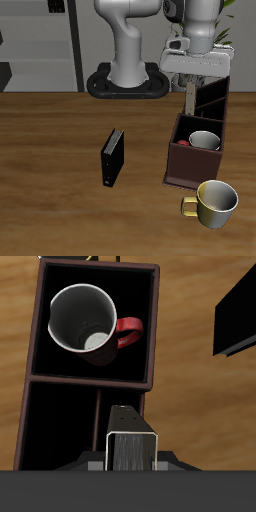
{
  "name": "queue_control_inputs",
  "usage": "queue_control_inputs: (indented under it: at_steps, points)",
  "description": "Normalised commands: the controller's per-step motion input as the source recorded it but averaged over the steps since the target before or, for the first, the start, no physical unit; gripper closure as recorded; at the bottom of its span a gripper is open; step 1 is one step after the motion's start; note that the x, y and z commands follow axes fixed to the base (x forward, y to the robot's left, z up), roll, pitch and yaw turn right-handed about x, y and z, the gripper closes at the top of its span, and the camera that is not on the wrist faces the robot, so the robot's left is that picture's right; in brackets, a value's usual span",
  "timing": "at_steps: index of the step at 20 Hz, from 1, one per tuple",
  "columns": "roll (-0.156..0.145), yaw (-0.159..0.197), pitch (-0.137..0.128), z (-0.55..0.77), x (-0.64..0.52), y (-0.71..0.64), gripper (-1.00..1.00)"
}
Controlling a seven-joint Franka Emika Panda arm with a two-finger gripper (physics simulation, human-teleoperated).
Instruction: Place the red mug into the left desk caddy's right compartment and place the yellow book into the left desk caddy's back compartment
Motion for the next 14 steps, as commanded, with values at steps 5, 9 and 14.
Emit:
queue_control_inputs:
  at_steps: [5, 9, 14]
  points:
    - [0.020, 0.005, 0.010, 0.05, 0.13, 0.23, 1.00]
    - [0.037, -0.018, 0.012, 0.04, 0.09, 0.25, 1.00]
    - [0.027, -0.010, -0.001, 0.03, 0.06, 0.22, 1.00]
